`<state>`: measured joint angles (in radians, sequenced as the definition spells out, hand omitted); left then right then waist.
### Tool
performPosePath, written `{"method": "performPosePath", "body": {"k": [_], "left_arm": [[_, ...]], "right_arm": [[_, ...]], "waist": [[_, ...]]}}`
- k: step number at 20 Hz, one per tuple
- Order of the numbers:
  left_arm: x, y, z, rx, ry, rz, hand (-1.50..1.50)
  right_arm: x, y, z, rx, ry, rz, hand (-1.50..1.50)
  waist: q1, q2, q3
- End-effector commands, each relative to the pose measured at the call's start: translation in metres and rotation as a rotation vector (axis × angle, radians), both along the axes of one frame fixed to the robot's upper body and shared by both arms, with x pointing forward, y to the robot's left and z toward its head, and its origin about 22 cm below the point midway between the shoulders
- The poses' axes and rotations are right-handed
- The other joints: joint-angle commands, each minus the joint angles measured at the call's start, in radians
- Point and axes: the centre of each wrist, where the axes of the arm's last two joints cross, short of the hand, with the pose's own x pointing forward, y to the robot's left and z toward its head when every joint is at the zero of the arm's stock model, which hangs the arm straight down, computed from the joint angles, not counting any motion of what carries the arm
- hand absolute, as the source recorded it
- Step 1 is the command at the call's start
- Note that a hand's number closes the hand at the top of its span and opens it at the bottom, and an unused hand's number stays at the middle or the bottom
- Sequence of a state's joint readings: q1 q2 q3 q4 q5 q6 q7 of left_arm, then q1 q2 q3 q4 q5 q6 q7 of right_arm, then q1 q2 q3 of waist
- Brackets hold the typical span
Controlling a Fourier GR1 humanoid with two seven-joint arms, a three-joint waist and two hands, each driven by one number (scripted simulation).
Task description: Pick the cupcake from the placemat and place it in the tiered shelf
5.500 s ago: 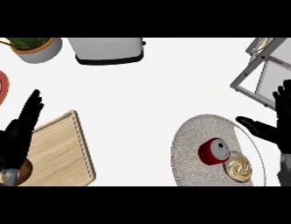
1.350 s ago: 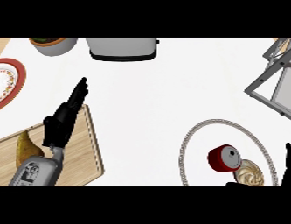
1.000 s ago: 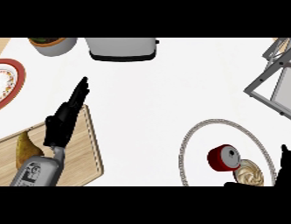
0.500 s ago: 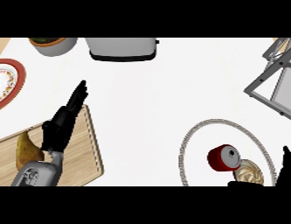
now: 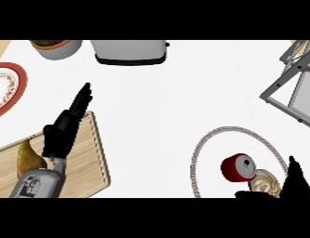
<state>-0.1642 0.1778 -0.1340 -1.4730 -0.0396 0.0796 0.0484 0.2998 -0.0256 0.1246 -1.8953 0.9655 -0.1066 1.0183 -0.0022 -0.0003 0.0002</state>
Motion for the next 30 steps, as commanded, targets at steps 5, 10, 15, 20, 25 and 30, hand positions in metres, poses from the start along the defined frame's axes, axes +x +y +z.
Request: {"method": "performPosePath", "body": {"k": [5, 10, 15, 20, 25, 30], "left_arm": [[0.000, -0.011, 0.005, 0.007, -0.011, 0.010, 0.00], [0.004, -0.005, -0.009, -0.004, -0.012, 0.010, 0.00], [-0.004, 0.009, 0.008, -0.001, -0.023, 0.011, 0.00], [0.004, -0.016, 0.000, -0.007, -0.004, -0.049, 0.00], [0.003, -0.011, -0.006, -0.004, 0.019, -0.035, 0.00], [0.001, -0.002, -0.005, -0.016, 0.011, 0.009, 0.00]], "right_arm": [[0.002, 0.001, -0.003, 0.027, 0.071, 0.023, 1.50], [-0.016, -0.009, -0.033, -0.073, 0.114, 0.098, 1.50], [-0.016, 0.016, -0.017, -0.085, 0.041, 0.073, 1.50], [-0.018, -0.005, -0.011, -0.149, 0.043, 0.946, 1.50], [-0.034, -0.015, 0.006, -0.099, -0.025, 1.391, 1.50], [-0.040, -0.036, 0.030, 0.129, -0.270, 1.566, 1.50]], "waist": [[0.000, 0.000, 0.000], [-0.003, 0.000, 0.000], [0.000, -0.001, 0.000], [0.060, -0.013, 0.008], [0.038, -0.019, 0.009], [-0.016, -0.017, 0.012]]}}
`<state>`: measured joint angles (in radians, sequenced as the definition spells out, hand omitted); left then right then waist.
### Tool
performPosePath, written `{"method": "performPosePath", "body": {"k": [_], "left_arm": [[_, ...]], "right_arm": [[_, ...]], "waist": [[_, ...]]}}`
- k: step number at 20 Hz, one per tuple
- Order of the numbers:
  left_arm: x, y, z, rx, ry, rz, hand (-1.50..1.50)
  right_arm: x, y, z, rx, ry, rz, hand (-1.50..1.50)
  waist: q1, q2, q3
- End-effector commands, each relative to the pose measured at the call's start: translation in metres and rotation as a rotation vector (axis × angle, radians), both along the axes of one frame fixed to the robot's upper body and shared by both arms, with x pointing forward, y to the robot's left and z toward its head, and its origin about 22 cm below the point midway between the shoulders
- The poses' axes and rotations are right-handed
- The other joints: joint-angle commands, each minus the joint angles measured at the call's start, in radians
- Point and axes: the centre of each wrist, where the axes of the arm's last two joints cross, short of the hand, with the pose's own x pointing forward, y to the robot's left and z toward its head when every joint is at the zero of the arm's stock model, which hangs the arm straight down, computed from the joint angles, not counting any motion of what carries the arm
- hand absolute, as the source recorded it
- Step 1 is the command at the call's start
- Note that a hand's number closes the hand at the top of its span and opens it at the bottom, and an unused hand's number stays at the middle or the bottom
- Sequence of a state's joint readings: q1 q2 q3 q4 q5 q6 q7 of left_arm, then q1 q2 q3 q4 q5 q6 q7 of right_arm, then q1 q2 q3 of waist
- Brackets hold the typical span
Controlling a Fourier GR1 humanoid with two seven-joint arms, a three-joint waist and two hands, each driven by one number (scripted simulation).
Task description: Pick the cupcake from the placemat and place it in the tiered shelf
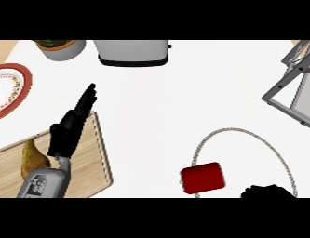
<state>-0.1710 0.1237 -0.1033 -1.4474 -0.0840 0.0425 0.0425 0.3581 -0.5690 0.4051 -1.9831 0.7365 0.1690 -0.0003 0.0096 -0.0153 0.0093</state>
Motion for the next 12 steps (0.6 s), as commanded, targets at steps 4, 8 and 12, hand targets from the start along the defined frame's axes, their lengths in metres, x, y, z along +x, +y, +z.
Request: {"method": "performPosePath", "body": {"k": [4, 8, 12], "left_arm": [[-0.002, 0.016, -0.004, -0.003, 0.008, 0.071, 0.00], [-0.007, 0.016, -0.006, -0.003, 0.004, 0.080, 0.00], [-0.009, 0.030, -0.007, 0.004, 0.003, 0.087, 0.00]], "right_arm": [[-0.003, -0.039, 0.043, 0.299, -0.081, 0.282, 1.50], [0.006, -0.084, 0.062, 0.388, -0.143, 0.258, 1.50], [0.018, -0.146, 0.097, 0.422, -0.280, 0.204, 1.50]], "waist": [[-0.071, 0.000, -0.002], [-0.087, 0.000, -0.002], [-0.084, 0.003, -0.006]]}}
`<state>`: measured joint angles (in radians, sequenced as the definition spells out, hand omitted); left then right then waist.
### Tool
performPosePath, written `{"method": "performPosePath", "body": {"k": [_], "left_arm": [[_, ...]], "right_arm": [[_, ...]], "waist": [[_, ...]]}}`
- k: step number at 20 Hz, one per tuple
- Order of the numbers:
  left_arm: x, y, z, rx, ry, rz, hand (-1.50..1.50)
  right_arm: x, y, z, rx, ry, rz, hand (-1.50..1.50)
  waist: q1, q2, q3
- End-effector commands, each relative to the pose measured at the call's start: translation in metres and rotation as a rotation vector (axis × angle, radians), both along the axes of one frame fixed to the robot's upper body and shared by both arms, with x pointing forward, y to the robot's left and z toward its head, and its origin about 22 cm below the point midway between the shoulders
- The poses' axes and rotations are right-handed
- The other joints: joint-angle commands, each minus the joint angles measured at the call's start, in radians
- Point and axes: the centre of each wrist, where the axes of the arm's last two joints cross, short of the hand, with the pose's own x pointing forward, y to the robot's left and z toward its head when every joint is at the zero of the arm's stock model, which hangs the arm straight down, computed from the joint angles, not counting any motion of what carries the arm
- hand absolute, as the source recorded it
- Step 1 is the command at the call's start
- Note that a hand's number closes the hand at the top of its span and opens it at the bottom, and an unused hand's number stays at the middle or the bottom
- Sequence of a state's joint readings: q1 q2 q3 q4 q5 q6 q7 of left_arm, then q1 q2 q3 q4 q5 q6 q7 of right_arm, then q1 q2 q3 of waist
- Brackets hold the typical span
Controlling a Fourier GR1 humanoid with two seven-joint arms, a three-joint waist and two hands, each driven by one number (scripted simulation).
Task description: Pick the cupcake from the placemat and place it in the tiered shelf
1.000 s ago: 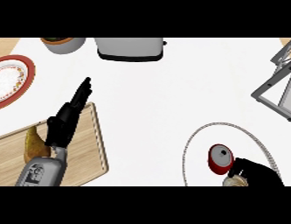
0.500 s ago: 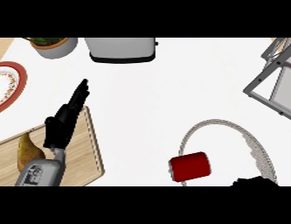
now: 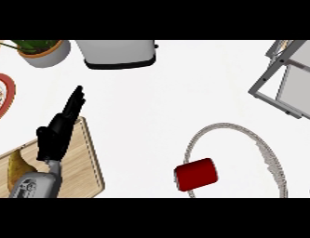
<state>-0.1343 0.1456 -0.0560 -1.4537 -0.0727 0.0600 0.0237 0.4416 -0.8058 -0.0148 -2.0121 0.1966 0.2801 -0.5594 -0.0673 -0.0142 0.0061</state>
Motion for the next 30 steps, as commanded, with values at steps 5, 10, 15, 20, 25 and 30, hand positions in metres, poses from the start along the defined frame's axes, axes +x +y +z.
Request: {"method": "performPosePath", "body": {"k": [5, 10, 15, 20, 25, 30], "left_arm": [[0.001, -0.005, 0.004, 0.002, -0.012, -0.014, 0.00], [0.001, -0.001, 0.001, 0.002, -0.004, -0.039, 0.00], [0.014, -0.020, 0.008, 0.001, -0.023, -0.078, 0.00], [0.019, -0.036, 0.012, -0.006, -0.019, -0.107, 0.00], [0.011, -0.010, 0.004, 0.008, -0.020, -0.091, 0.00], [0.013, -0.024, 0.002, 0.009, -0.016, -0.112, 0.00]], "right_arm": [[0.008, -0.131, 0.086, 0.166, -0.233, -0.123, 1.50], [-0.011, -0.194, 0.142, 0.262, -0.285, -0.215, 1.50], [-0.011, -0.230, 0.181, 0.271, -0.310, -0.307, 1.50], [0.002, -0.236, 0.197, 0.271, -0.317, -0.359, 1.50], [0.024, -0.230, 0.215, 0.278, -0.365, -0.404, 1.50], [0.037, -0.232, 0.222, 0.292, -0.389, -0.422, 1.50]], "waist": [[0.017, 0.007, -0.003], [0.042, 0.011, -0.005], [0.075, 0.018, -0.004], [0.087, 0.020, -0.004], [0.098, 0.020, -0.005], [0.111, 0.024, -0.005]]}}
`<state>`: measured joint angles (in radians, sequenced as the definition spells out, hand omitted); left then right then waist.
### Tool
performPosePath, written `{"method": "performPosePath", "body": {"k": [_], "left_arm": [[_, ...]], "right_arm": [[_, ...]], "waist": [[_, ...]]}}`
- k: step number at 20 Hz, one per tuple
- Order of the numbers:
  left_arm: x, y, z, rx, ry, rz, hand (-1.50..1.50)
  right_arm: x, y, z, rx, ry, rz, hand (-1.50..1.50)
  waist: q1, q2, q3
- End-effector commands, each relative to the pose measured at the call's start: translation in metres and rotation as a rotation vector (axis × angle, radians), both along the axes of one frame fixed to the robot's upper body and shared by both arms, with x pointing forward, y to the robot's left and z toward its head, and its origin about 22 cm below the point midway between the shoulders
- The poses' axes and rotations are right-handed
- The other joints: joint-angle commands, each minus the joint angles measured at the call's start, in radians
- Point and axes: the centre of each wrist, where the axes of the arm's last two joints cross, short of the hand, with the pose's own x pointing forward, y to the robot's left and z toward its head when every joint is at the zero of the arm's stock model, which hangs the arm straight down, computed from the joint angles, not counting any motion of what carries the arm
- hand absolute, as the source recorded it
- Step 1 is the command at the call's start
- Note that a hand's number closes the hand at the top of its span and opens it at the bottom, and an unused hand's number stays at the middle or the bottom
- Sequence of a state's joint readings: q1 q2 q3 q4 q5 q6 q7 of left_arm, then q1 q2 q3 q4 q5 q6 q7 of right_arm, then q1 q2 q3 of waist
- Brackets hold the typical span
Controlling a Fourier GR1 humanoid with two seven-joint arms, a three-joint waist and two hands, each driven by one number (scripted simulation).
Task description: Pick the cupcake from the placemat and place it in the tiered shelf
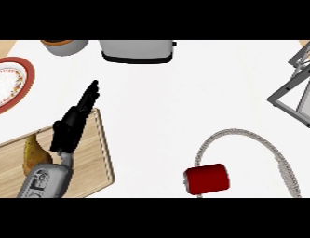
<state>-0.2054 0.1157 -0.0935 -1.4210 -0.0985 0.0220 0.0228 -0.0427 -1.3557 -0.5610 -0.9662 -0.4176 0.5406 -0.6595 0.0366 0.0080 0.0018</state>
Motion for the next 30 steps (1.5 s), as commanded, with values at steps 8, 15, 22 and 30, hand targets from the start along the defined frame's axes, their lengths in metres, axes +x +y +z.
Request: {"method": "performPosePath", "body": {"k": [8, 15, 22, 30], "left_arm": [[0.000, 0.005, -0.004, -0.004, -0.024, -0.003, 0.00], [-0.003, 0.002, -0.004, -0.002, 0.003, -0.004, 0.00], [0.000, -0.004, 0.000, 0.001, -0.012, -0.018, 0.00], [0.011, -0.004, 0.014, -0.005, 0.000, -0.001, 0.00]], "right_arm": [[0.045, 0.009, -0.005, -0.037, -0.130, 0.092, 1.50], [0.089, 0.036, -0.029, -0.153, -0.246, 0.109, 1.50], [0.119, 0.040, -0.066, 0.154, -0.155, 0.199, 1.50], [0.158, 0.063, -0.077, 0.219, -0.142, 0.200, 1.50]], "waist": [[0.004, 0.001, -0.001], [0.005, 0.001, -0.001], [0.009, 0.003, 0.000], [0.002, 0.004, 0.000]]}}
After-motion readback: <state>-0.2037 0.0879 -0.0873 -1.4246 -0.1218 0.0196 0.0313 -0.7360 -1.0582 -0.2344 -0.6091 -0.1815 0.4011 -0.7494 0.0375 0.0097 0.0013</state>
